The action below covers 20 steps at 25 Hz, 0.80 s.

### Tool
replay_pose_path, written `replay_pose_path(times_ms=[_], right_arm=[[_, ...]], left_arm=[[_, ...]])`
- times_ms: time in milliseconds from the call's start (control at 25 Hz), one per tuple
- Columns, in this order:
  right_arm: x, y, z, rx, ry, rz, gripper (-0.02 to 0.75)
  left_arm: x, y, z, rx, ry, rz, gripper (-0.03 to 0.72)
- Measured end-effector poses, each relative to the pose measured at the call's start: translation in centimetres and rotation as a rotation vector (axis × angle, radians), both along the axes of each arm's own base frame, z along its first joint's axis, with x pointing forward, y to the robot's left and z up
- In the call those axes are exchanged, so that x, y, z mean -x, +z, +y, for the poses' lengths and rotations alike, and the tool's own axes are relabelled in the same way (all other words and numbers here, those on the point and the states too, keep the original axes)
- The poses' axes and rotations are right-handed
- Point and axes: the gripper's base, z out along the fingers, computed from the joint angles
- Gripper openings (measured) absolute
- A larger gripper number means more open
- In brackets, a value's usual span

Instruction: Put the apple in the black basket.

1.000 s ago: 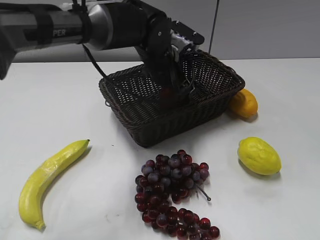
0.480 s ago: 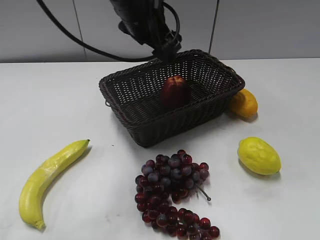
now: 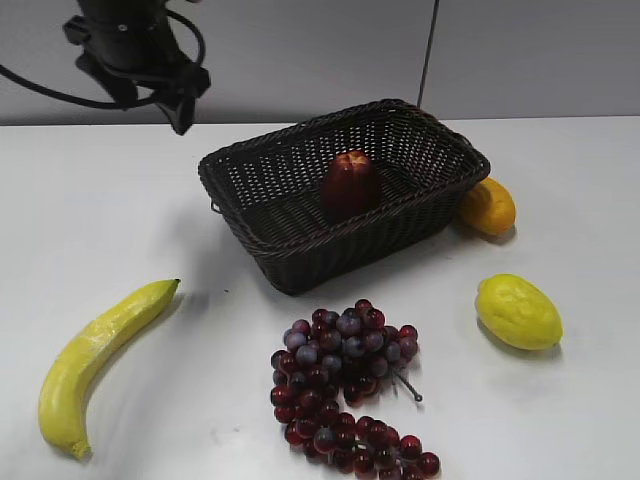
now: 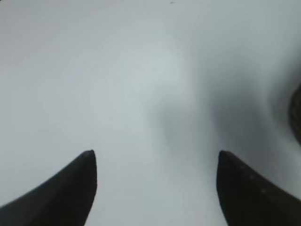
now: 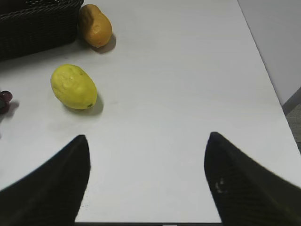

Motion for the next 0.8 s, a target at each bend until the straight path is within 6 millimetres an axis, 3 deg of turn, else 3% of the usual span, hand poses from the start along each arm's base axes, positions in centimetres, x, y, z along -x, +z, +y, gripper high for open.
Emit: replay_pose_path(times_ms=[200, 400, 640, 800], right_arm=[[0.0, 0.0, 0.0, 0.0, 0.0, 0.0, 0.573], [0.0, 0.0, 0.0, 0.0, 0.0, 0.0, 0.573], [0.0, 0.0, 0.0, 0.0, 0.0, 0.0, 0.573], [0.0, 0.0, 0.0, 0.0, 0.0, 0.0, 0.573]], left_arm=[[-1.4, 0.3, 5.3, 0.017, 0.134, 0.001, 0.583], [-0.7, -0.2, 9.6, 0.006, 0.227, 0.046, 0.58], [2.7, -2.6, 12.5, -0.026, 0.286, 0.183, 0.58], [6.9, -4.1, 12.9, -0.046, 0.288, 0.29, 0.58]])
